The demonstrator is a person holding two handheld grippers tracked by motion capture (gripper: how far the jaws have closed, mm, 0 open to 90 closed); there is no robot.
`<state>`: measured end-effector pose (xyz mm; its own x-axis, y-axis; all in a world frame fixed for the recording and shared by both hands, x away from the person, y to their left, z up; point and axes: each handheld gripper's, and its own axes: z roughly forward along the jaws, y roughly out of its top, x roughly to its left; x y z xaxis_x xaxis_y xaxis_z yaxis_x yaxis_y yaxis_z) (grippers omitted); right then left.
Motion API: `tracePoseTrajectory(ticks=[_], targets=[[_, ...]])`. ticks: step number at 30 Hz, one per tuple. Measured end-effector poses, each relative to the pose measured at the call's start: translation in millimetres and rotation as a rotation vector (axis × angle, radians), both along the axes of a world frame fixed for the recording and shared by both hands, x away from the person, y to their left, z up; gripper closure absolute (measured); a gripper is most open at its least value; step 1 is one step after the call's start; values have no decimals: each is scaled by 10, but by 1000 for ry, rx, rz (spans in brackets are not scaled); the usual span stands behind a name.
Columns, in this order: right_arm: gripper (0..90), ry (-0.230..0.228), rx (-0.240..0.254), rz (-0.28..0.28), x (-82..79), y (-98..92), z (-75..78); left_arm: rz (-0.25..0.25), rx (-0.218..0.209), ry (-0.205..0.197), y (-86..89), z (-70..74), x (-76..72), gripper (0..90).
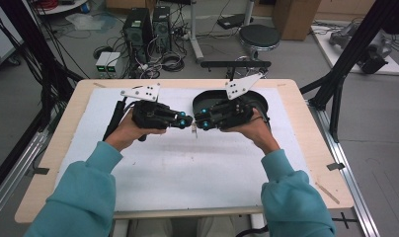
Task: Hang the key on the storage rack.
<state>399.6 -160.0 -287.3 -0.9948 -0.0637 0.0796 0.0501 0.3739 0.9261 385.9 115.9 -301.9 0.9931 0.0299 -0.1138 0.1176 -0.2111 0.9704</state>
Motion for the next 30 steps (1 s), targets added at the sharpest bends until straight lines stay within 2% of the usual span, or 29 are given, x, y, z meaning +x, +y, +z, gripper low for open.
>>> tracePoseTrajectory(ticks=[7, 11, 12, 18, 20, 26, 28, 30], targets=[[806, 37, 4, -6, -6, 1, -32, -2, 12, 0, -6, -3, -8, 882], [868, 35, -2, -8, -21, -2, -23, -6, 3, 4, -5, -1, -10, 882], [869, 19, 3, -12, -19, 0, -17, -7, 0, 5, -6, -1, -11, 882], [874, 17, 4, -16, -32, 7, -11, -13, -1, 9, 0, -3, -7, 882], [882, 34, -6, -21, -49, 5, -5, -18, 0, 14, -1, -6, -6, 882], [891, 10, -27, -45, -73, 6, 18, -24, -4, 25, -11, -17, -1, 881], [891, 29, -37, -48, -89, 4, 29, -24, -8, 23, -11, -19, 3, 880], [892, 21, -38, -48, -85, 5, 36, -24, -9, 21, -10, -20, 11, 877]])
